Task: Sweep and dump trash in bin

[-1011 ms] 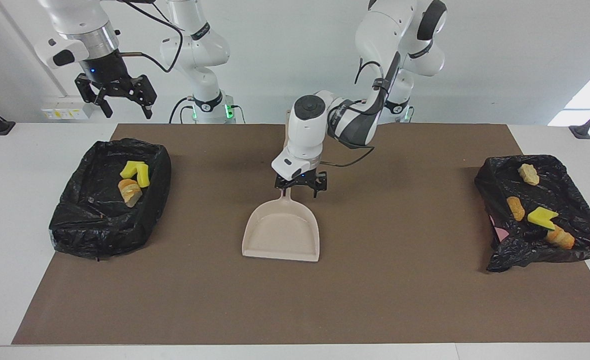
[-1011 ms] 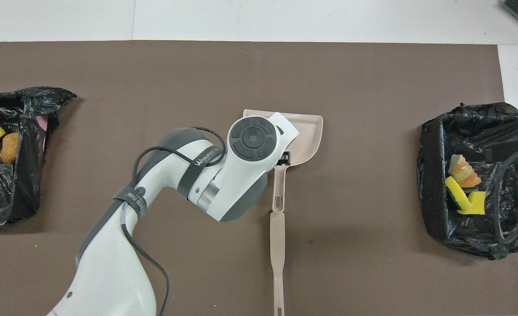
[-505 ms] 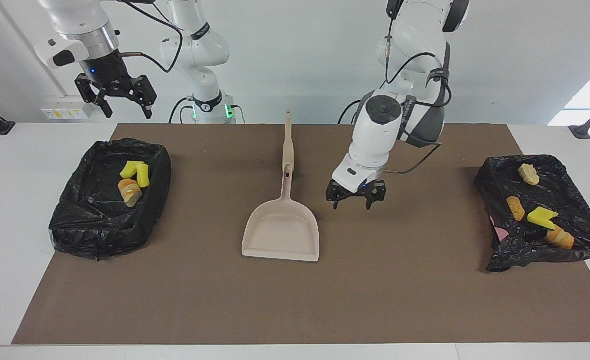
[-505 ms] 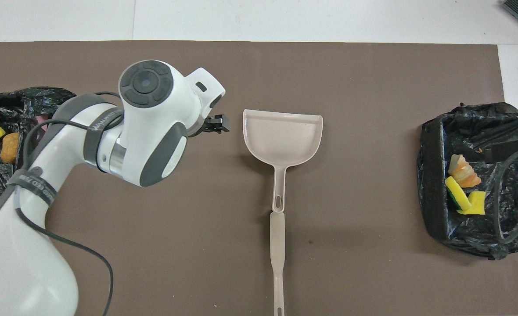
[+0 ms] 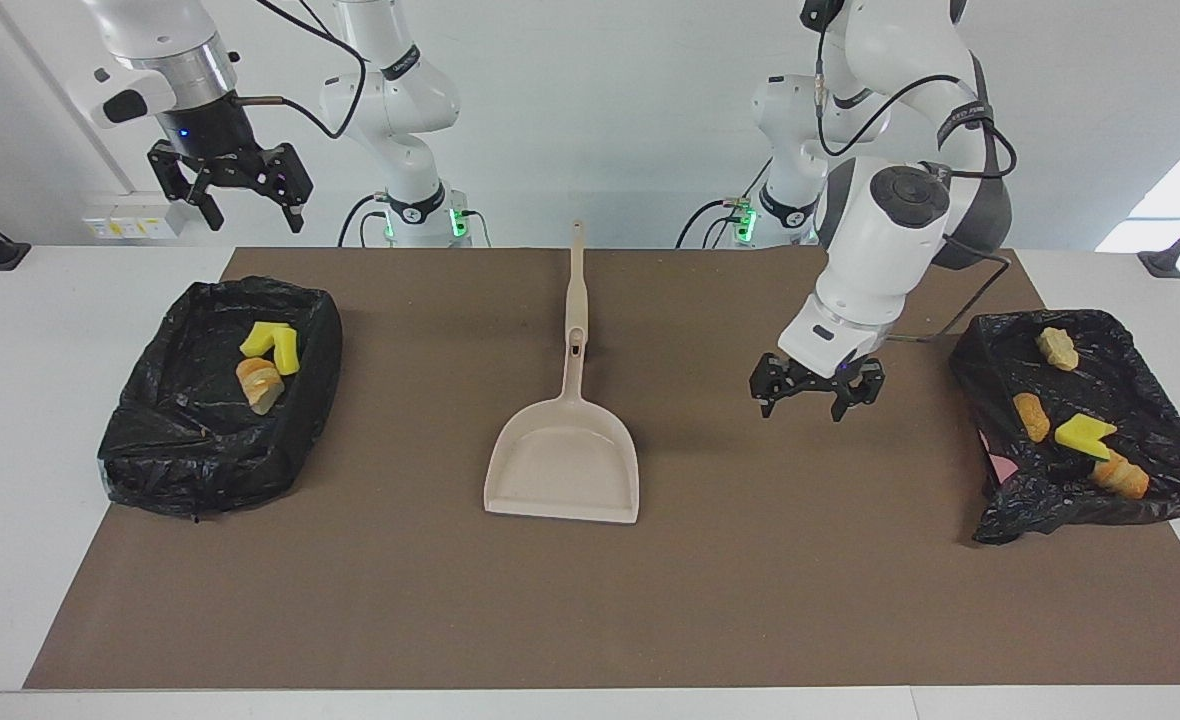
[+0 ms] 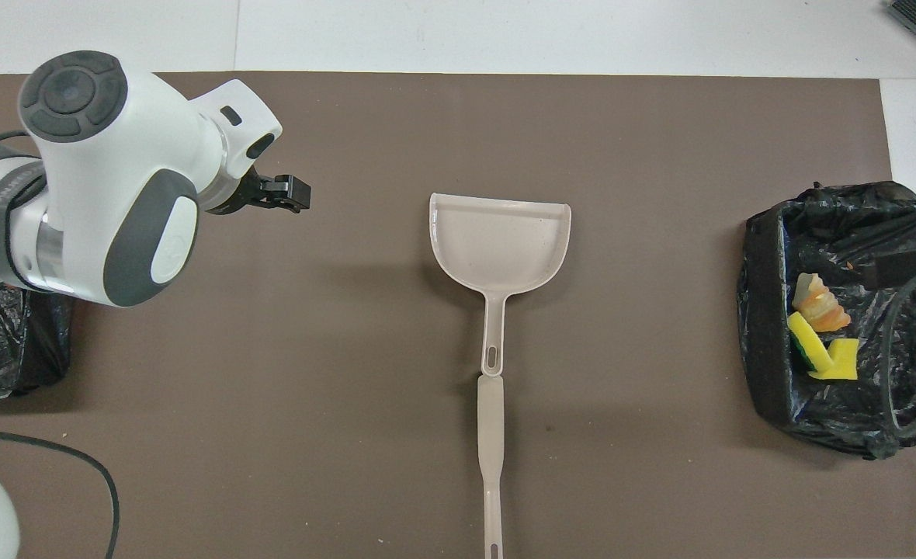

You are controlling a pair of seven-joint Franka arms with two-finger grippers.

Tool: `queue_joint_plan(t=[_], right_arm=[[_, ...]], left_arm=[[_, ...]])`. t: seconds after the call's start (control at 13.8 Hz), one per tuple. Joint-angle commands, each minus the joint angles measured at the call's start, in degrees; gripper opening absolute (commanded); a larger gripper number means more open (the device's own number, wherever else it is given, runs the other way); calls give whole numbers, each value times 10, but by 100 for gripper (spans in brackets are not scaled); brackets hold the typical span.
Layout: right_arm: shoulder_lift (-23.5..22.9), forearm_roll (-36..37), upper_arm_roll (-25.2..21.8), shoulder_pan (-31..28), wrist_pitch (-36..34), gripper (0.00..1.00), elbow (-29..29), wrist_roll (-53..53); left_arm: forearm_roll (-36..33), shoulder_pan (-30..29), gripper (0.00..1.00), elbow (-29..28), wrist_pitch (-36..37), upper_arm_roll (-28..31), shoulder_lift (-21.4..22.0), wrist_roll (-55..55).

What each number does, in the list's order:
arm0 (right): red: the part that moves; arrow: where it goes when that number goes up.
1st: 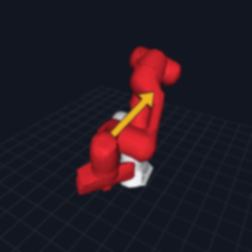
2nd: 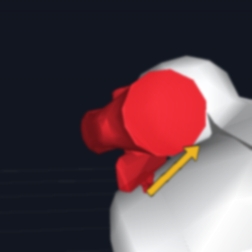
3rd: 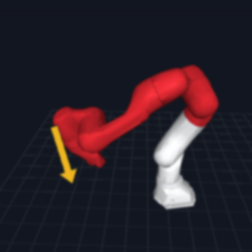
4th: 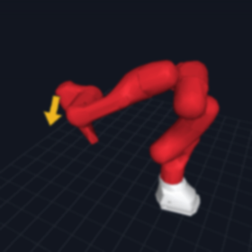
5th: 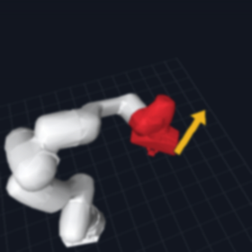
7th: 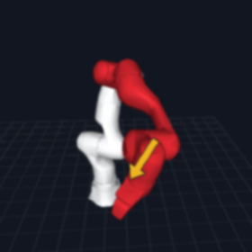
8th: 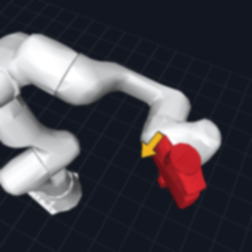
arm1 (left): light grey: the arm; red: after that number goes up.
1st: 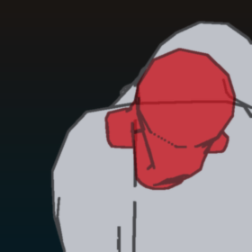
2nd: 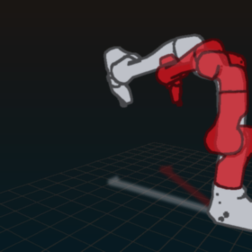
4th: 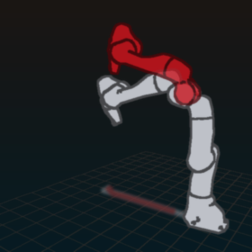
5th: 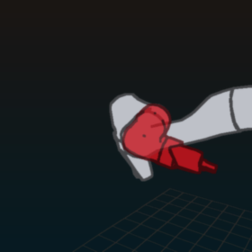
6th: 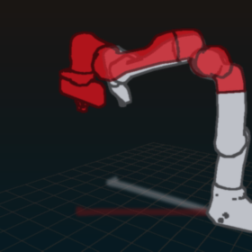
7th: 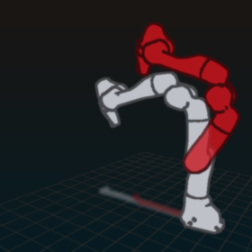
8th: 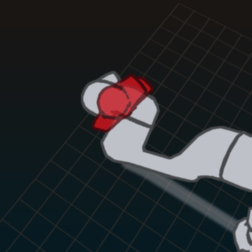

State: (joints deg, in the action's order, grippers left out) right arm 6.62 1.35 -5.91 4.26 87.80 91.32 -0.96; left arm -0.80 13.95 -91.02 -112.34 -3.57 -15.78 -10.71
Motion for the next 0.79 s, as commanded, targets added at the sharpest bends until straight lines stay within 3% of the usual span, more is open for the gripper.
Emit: queue_joint_plan(t=[0.0, 0.72], right_arm=[[3, -9, 2, 0, -2, 100, -3, 0], [4, -9, 1, -4, -7, 100, -2, 0]], left_arm=[[-2, -33, 100, -3, 31, -3, 23, 40], [-2, -135, 100, -2, 158, -1, 103, 122]])
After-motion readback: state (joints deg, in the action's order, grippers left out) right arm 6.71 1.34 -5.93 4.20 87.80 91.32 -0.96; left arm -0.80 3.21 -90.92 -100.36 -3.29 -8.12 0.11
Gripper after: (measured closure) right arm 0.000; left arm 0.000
